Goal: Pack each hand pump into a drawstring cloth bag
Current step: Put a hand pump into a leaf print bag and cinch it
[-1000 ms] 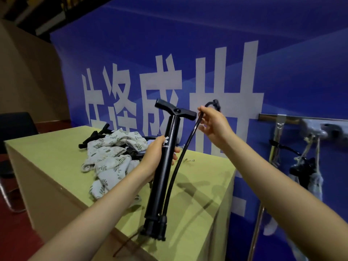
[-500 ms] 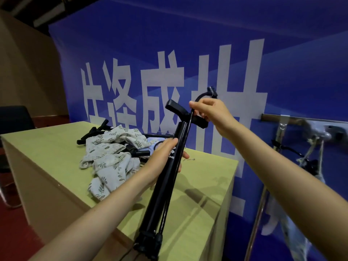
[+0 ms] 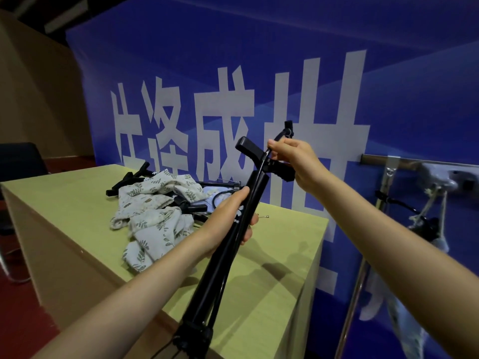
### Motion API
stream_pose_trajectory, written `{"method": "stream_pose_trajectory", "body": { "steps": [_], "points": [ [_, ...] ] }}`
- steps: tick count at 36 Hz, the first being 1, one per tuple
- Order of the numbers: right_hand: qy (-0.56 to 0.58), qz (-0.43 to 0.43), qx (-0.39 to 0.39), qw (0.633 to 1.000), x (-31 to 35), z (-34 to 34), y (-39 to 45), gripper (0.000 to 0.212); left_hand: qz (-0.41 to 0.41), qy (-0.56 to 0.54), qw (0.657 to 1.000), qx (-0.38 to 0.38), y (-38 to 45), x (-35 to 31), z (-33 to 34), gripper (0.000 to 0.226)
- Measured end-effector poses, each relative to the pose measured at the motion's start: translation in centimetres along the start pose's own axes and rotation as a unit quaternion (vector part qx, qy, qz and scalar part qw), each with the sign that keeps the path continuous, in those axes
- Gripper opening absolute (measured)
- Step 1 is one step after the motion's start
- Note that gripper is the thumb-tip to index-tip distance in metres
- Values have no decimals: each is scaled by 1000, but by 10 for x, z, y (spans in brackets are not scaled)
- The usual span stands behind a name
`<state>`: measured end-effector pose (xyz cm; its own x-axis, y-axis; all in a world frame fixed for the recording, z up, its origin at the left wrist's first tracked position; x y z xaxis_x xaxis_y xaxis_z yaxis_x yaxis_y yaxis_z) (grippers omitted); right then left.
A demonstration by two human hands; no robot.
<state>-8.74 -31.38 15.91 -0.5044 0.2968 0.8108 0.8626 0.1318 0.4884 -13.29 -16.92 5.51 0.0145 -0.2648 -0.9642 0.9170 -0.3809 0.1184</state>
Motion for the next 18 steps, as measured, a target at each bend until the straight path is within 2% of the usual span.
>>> {"method": "stream_pose_trajectory", "body": {
  "steps": [9,13,18],
  "points": [
    [34,3,-36,999,-5,5,-9,26,20,17,1000,2,-4,-1,-5,38],
    [59,-1,-47,997,-2,7,-11,26,29,15,999,-1,-5,-1,-7,54],
    [9,0,-37,999,0,12,-9,26,46,20,999,2,-7,2,-11,53]
  ]
}}
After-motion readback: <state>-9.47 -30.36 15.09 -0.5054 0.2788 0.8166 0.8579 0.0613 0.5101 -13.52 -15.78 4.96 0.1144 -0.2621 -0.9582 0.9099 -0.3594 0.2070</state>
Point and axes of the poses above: each hand's wrist, its own y-axis towards the middle knuckle, its own z-axis out of the palm, x = y × z, the point moved 5 cm from there along y, towards the middle knuckle, and after that the axes turned 12 degrees about -y, right-handed, at the moved point
